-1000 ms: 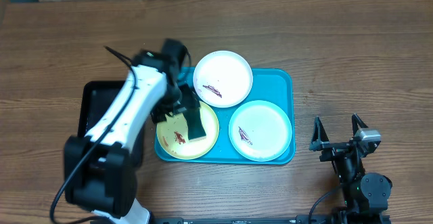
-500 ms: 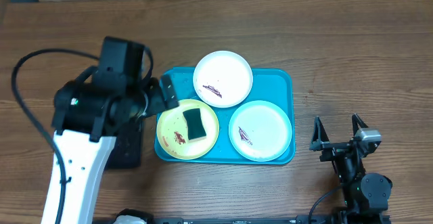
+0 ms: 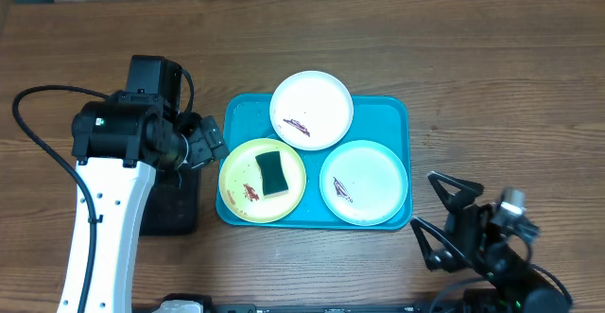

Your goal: Clean dirty plates on tray and stack at the side

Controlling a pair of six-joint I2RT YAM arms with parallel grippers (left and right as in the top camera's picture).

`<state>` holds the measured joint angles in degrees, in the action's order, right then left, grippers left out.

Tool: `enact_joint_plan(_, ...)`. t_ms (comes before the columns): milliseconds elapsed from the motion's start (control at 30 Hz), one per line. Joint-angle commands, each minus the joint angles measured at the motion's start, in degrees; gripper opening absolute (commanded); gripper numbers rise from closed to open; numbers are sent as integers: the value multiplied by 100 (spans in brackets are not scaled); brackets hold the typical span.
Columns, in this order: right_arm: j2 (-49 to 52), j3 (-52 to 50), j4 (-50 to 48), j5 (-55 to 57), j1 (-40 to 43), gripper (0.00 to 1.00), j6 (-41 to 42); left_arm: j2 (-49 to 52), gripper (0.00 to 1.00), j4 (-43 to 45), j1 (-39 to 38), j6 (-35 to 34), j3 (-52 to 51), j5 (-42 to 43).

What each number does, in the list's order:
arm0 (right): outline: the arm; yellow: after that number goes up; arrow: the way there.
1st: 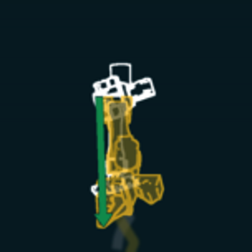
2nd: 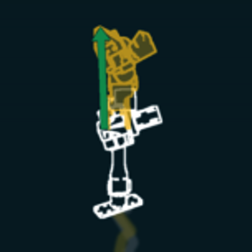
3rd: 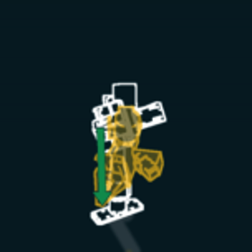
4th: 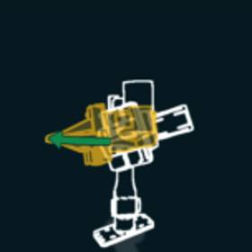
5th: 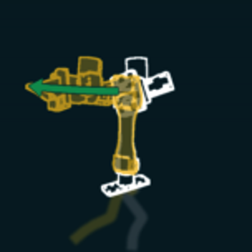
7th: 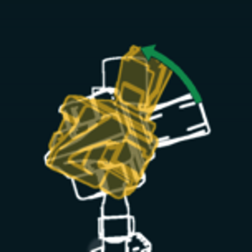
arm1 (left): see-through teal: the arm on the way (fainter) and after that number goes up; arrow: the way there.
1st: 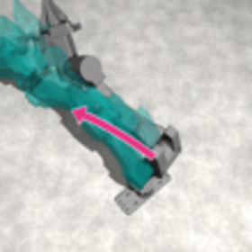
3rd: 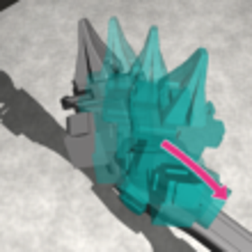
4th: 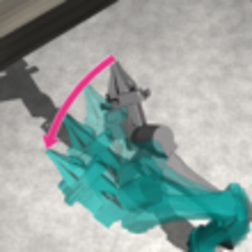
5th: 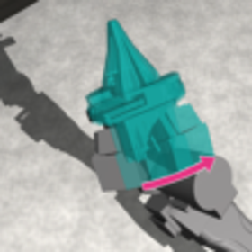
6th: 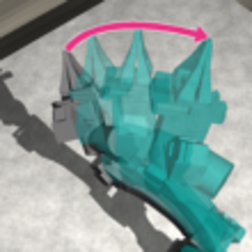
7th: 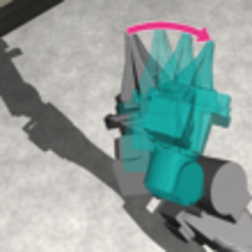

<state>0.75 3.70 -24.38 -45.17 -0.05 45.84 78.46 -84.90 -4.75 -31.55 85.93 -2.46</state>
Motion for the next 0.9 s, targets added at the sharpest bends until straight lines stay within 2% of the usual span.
enact_joint_plan(0, 175, 1047, 350, 70, 103, 100, 275, 17, 100, -20, 33, -98, -31, -111)
enact_joint_plan(100, 907, 2531, 2734, 35, 308, 100, -1019, 17, 100, -22, 33, -98, -31, -109)
enact_joint_plan(167, 1860, 3814, 4839, 35, 417, 100, -2243, 17, 100, -28, 33, -101, -31, -107)
enact_joint_plan(233, 2782, 4857, 6398, 155, 426, 100, -3141, 17, 100, -22, 33, -103, -31, -94)
enact_joint_plan(333, 4218, 6253, 8039, 339, 420, 100, -3797, 17, 100, 33, 33, -105, -31, -92)
enact_joint_plan(433, 5108, 6959, 8651, -214, 420, 100, -3648, 17, 100, 76, 26, -105, -31, -85)
enact_joint_plan(467, 5344, 7044, 8612, -588, 417, 96, -3665, 17, 100, 74, 24, -105, -31, -76)
enact_joint_plan(533, 5748, 7066, 8380, -1281, 367, 69, -3722, 17, 100, 72, 24, -103, -31, -68)
enact_joint_plan(567, 5914, 7066, 8312, -1349, 282, 50, -3735, 17, 100, 72, 24, -103, -31, -66)
enact_joint_plan(600, 6081, 7066, 8279, -1176, 133, 45, -3735, 17, 100, 72, 24, -103, -31, -66)
enact_joint_plan(700, 6406, 7062, 8297, 319, -546, 49, -3595, 17, 100, 72, 24, -103, -31, -66)
enact_joint_plan(800, 6732, 7062, 8288, 2253, -1488, 49, -3121, 17, 100, 83, 24, -105, -31, -59)
enact_joint_plan(867, 7005, 7053, 8199, 3161, -2076, 49, -2813, 17, 100, 103, 24, -153, -31, -46)
